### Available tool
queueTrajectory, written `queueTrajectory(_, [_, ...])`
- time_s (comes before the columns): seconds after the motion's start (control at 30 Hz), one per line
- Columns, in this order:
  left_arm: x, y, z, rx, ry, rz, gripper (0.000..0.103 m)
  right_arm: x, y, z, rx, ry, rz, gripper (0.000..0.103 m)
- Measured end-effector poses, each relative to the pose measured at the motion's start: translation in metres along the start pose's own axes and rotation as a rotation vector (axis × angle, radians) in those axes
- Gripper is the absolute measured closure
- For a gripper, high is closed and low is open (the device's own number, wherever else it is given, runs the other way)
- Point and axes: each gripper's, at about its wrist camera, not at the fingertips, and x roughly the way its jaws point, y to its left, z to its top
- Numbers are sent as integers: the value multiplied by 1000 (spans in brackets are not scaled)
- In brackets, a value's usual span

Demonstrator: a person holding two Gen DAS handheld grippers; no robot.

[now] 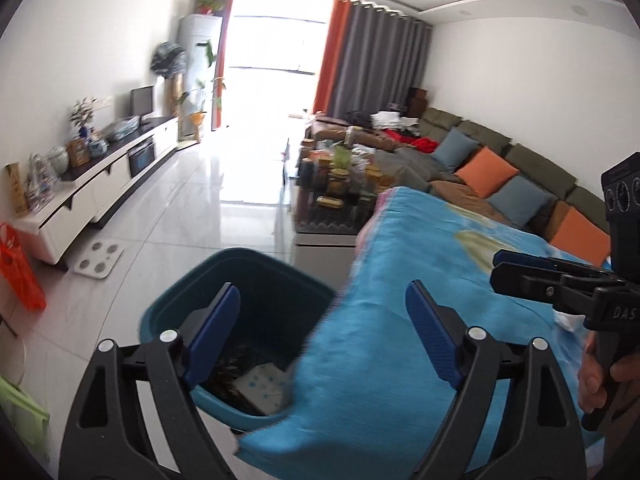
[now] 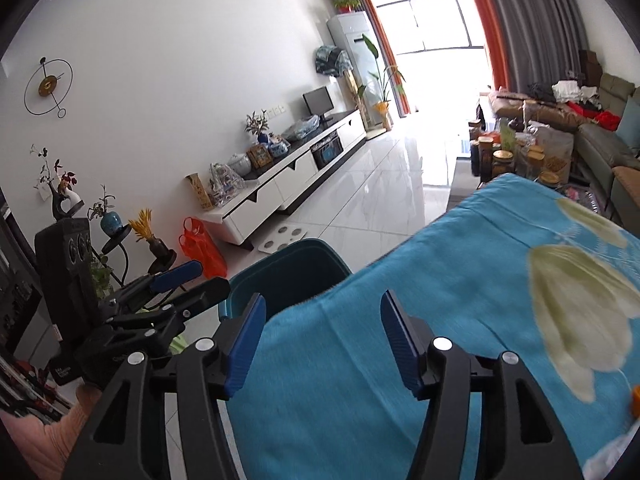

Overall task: Collect trash
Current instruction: 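Move both open tools back over the trash pile on the table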

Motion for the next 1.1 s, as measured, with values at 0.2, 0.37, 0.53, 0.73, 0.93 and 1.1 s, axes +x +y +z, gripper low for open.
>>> queueTrajectory(0.2, [-7,-69,-18,122,15,-139,11,-60,-20,-31,18,-66,-88,40])
queueTrajectory(0.37, [3,-120,-33,206,64,-253,11,-104,-39,-59,50,-104,-164,40])
queueTrajectory(0.53, [17,-166,-43,269,117,-353,11,-146,-65,-89,120,-139,-253,40])
queueTrajectory(0.73, [43,-209,-51,319,195,-408,11,-187,-97,-110,210,-178,-370,40])
queueTrajectory(0.93, [61,-239,-51,355,252,-430,14,-220,-127,-121,265,-231,-470,40])
queueTrajectory(1.1, [76,-250,-50,343,305,-446,20,-234,-150,-123,302,-245,-538,40])
